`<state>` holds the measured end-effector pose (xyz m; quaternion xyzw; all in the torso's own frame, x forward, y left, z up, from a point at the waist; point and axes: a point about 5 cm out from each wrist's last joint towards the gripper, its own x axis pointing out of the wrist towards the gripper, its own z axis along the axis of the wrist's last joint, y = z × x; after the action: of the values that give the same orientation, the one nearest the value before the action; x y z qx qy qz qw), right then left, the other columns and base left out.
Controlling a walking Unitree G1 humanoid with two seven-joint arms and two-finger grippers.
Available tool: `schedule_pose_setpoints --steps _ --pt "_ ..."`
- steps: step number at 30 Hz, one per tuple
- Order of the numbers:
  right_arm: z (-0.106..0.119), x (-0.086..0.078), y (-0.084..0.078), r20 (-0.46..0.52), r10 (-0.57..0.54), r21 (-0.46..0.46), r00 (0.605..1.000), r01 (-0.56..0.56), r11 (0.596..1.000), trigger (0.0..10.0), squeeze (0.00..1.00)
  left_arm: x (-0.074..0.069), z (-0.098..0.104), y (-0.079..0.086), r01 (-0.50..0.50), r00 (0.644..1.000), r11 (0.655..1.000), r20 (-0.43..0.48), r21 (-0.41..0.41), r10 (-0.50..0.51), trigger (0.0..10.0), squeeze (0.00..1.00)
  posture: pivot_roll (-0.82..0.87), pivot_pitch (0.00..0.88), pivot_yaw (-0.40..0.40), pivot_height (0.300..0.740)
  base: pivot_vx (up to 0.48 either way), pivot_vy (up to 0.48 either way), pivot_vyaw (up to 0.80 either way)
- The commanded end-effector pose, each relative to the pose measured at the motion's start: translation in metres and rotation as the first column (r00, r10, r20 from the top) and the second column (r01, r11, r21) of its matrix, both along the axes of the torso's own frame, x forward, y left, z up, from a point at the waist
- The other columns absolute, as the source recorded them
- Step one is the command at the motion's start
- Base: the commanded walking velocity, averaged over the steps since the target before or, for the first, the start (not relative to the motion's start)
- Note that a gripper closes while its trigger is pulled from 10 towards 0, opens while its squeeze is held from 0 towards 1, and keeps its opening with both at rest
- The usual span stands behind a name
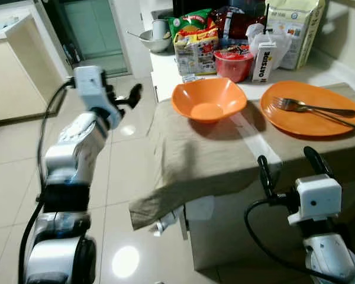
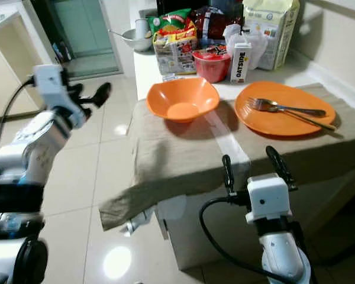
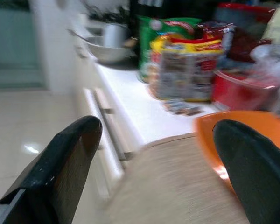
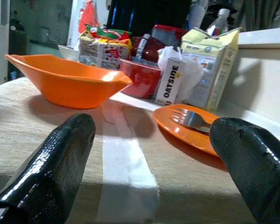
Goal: Setting the table
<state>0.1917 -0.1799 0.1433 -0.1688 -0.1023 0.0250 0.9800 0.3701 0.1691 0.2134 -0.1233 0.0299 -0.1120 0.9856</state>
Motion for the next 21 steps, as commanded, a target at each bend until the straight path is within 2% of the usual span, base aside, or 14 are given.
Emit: schedule_pose_setpoints --steps 1,2,3,5,6,8,14,17,21 --pt "0.002 0.0 0.0 0.002 0.003 -0.004 1.0 -0.003 1.0 10.0 0.0 0.004 0.004 0.0 -0.001 1.0 0.999 -0.019 -0.033 0.001 10.0 0.0 -0.25 0.007 0.128 0.74 0.0 0.0 0.0" --pt "0.003 -0.001 0.001 0.003 0.003 -0.005 1.0 -0.003 1.0 10.0 0.0 0.01 0.004 -0.004 0.003 0.999 0.998 -0.053 -0.069 -0.007 10.0 0.0 -0.25 0.012 0.13 0.74 0.0 0.0 0.0" --pt "0.003 -0.001 0.001 0.003 0.003 -0.005 1.0 -0.003 1.0 10.0 0.0 0.01 0.004 -0.004 0.003 0.999 0.998 -0.053 -0.069 -0.007 10.0 0.0 -0.25 0.012 0.13 0.74 0.0 0.0 0.0" --pt "0.004 -0.002 0.001 0.003 0.006 -0.009 1.0 -0.006 1.0 10.0 0.0 0.023 -0.003 -0.015 0.005 0.984 0.993 -0.175 -0.116 -0.026 10.0 0.0 -0.26 0.022 0.133 0.74 0.0 0.0 0.0" --pt "0.004 -0.002 0.001 0.003 0.006 -0.009 1.0 -0.006 1.0 10.0 0.0 0.023 -0.003 -0.015 0.005 0.984 0.993 -0.175 -0.116 -0.026 10.0 0.0 -0.26 0.022 0.133 0.74 0.0 0.0 0.0" --pt "0.004 -0.004 0.001 -0.004 0.003 -0.012 1.0 -0.003 1.0 10.0 0.0 0.029 -0.005 -0.03 0.035 0.968 0.99 -0.242 -0.14 -0.069 10.0 0.0 -0.27 0.029 0.136 0.74 0.0 0.0 0.0" --pt "0.004 -0.007 0.002 -0.009 0.002 -0.011 1.0 -0.002 1.0 10.0 0.0 0.033 -0.009 -0.04 0.065 0.953 0.993 -0.29 -0.096 -0.09 10.0 0.0 -0.27 0.04 0.141 0.74 0.0 0.0 0.0" --pt "0.004 -0.009 0.003 -0.012 0.003 -0.011 1.0 -0.004 1.0 10.0 0.0 0.035 -0.013 -0.04 0.052 0.944 0.997 -0.323 -0.063 -0.07 10.0 0.0 -0.27 0.043 0.144 0.74 0.0 0.0 0.0" --pt "0.003 -0.011 0.003 -0.016 0.002 -0.009 1.0 -0.002 1.0 10.0 0.0 0.037 -0.014 -0.04 0.053 0.94 0.996 -0.333 -0.065 -0.072 10.0 0.0 -0.28 0.046 0.147 0.74 0.0 0.0 0.0"
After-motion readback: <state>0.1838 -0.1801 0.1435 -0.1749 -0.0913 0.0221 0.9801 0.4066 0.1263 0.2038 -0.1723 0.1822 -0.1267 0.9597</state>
